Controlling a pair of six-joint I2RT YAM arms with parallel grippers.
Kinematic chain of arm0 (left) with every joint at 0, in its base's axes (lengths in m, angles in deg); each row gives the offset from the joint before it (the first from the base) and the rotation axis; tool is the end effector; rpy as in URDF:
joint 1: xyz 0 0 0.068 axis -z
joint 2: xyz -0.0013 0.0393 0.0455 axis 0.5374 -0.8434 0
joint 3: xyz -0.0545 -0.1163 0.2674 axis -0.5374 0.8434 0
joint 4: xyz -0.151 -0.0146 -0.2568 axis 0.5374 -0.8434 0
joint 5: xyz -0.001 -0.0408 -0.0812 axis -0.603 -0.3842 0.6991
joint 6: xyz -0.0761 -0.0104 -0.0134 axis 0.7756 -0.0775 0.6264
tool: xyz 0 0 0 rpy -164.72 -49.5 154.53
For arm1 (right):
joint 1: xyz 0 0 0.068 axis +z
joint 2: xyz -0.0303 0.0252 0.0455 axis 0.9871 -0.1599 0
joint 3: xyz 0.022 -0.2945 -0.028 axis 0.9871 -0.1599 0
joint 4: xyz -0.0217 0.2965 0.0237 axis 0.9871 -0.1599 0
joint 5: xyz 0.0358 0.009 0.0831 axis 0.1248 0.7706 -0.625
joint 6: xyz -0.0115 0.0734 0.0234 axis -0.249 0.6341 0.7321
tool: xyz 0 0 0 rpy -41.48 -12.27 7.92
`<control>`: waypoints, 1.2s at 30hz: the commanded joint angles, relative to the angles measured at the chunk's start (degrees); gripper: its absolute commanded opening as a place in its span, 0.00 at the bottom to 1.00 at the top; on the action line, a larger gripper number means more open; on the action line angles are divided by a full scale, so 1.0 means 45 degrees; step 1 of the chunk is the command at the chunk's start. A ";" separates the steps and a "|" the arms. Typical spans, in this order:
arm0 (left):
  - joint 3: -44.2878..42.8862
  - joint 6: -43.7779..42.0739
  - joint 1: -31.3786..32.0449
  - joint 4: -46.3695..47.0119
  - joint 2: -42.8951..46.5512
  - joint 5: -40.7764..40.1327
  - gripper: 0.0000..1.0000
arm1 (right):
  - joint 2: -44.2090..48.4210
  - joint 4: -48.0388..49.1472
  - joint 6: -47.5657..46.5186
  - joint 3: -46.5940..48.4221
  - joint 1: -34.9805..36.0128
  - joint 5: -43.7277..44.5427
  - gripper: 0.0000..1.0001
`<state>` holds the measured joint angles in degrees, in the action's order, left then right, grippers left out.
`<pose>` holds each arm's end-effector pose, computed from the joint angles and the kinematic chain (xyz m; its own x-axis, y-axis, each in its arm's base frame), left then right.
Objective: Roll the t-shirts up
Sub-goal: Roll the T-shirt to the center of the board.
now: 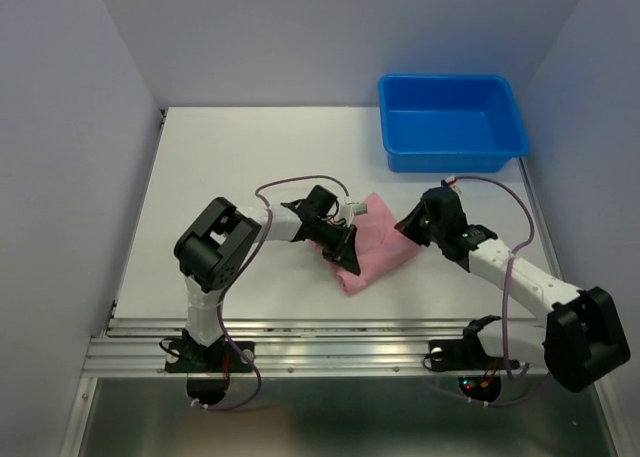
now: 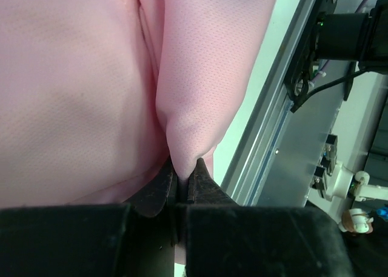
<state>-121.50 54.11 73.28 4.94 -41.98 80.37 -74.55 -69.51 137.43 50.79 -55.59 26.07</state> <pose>0.2844 -0.3141 0.1169 -0.7654 0.4450 -0.4650 0.6091 0.2674 -0.7467 0.2698 0.1197 0.1943 -0.6500 0.5687 -0.5040 0.2651 0.7913 0.5509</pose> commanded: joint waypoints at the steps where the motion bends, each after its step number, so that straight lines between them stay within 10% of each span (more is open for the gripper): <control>1: 0.0415 0.0337 -0.0252 0.0422 -0.0151 -0.0108 0.00 | 0.0820 -0.1181 0.0010 -0.0098 0.0198 0.0380 0.14; 11: 0.0572 0.0709 -0.0350 0.0794 -0.0463 -0.0069 0.00 | 0.2012 -0.1437 0.0772 -0.1310 0.1057 0.0517 0.06; 28: 0.0611 0.0456 -0.0409 0.0328 -0.0016 -0.0243 0.00 | -0.2168 0.0771 0.1104 -0.1056 0.1370 0.1220 0.05; 31: 0.0475 0.0046 -0.0409 -0.0548 0.0529 -0.0710 0.27 | -0.2500 0.0693 0.1144 -0.1135 0.1370 0.1240 0.05; 36: -0.0091 -0.0735 -0.0409 -0.2075 0.1936 -0.2078 0.36 | -0.2813 0.0361 0.1085 -0.1076 0.1370 0.1279 0.05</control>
<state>-119.90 55.12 71.62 2.89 -39.92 76.29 -84.80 -64.00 142.82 46.29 -49.88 28.48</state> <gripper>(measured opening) 0.347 0.054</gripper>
